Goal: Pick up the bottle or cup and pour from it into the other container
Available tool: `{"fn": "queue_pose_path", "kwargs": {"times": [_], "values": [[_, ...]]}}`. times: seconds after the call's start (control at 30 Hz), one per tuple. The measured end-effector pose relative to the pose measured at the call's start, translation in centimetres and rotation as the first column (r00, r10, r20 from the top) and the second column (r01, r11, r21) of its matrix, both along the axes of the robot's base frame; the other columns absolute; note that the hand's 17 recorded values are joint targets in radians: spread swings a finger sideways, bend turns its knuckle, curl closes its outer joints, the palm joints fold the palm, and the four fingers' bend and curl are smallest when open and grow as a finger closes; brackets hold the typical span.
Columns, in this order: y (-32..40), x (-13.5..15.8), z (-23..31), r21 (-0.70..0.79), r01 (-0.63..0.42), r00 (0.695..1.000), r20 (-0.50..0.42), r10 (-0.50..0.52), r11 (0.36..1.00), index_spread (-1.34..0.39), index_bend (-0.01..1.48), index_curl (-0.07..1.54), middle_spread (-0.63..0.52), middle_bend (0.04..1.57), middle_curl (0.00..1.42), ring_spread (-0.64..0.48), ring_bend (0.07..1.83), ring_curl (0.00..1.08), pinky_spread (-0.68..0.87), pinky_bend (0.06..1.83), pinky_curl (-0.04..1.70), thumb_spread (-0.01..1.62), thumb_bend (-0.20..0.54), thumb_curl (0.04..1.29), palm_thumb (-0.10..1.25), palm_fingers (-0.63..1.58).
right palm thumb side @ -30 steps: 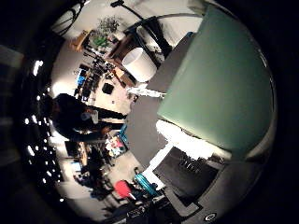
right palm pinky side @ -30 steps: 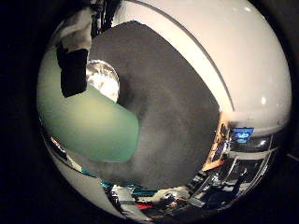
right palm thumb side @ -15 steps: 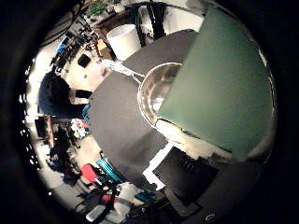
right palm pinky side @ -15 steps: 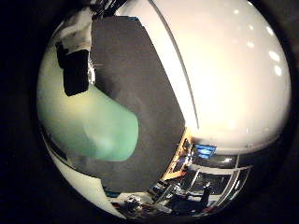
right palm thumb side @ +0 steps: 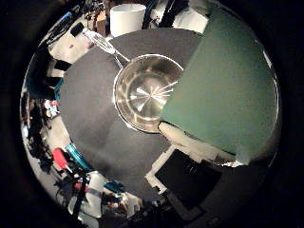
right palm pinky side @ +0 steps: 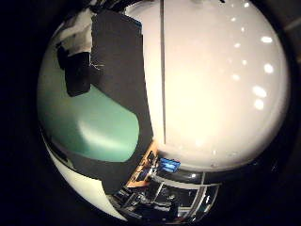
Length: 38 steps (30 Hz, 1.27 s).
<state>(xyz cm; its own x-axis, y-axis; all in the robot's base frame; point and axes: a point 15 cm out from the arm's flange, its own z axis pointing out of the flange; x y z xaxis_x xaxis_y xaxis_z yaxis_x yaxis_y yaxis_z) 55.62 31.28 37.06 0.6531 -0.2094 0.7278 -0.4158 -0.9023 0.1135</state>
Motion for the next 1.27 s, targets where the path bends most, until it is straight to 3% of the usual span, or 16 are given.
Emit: {"fn": "queue_pose_path", "kwargs": {"times": [0.5,1.27], "values": [[2.0,0.5,0.1,-0.188,-0.078,0.992,0.086,0.096,0.979,-0.43,0.79,1.13,-0.32,1.09,1.18,-0.26,1.37,0.88,-0.23,1.26,1.09,0.78,-0.028,0.63,0.87,0.95],[2.2,0.1,-0.6,-0.216,-0.07,0.993,0.077,0.089,0.974,-0.45,0.79,1.15,-0.33,1.07,1.21,-0.27,1.37,0.89,-0.23,1.26,1.1,0.8,-0.027,0.63,0.88,0.94]]}}
